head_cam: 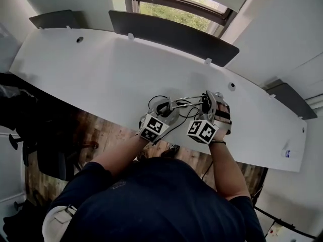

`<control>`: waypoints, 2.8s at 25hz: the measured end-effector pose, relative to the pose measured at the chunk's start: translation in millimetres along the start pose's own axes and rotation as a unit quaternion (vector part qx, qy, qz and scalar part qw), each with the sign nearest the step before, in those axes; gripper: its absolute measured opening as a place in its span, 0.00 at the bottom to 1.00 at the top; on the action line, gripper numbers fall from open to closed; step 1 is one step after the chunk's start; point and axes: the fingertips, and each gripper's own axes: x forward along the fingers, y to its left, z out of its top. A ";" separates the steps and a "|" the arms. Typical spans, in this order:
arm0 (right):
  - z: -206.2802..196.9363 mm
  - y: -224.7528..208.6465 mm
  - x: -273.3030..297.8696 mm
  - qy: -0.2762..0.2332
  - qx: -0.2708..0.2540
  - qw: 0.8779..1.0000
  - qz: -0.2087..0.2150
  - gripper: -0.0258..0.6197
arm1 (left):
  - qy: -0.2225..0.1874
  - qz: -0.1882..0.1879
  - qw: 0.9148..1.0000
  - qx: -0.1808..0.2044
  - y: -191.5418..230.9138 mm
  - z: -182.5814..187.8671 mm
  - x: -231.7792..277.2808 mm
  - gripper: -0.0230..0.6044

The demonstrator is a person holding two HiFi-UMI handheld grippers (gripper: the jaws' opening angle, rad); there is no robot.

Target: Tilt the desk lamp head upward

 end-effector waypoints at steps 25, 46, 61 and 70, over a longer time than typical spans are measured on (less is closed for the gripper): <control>52.2 -42.4 -31.4 0.036 -0.217 0.975 -0.038 0.25 | 0.059 -0.035 0.992 0.109 -17.1 -9.8 7.7 0.24; 51.4 -14.0 -104.1 -0.009 0.099 0.995 0.030 0.36 | 0.018 -0.016 0.996 0.091 -24.4 24.9 -76.1 0.30; 63.9 -2.6 -132.5 -0.107 0.417 0.892 0.139 0.07 | -0.096 -0.074 0.991 0.052 -63.7 128.2 -114.8 0.12; 75.4 14.5 -147.3 -0.142 0.475 0.852 0.167 0.06 | -0.086 -0.084 0.992 0.040 -74.6 114.5 -124.1 0.05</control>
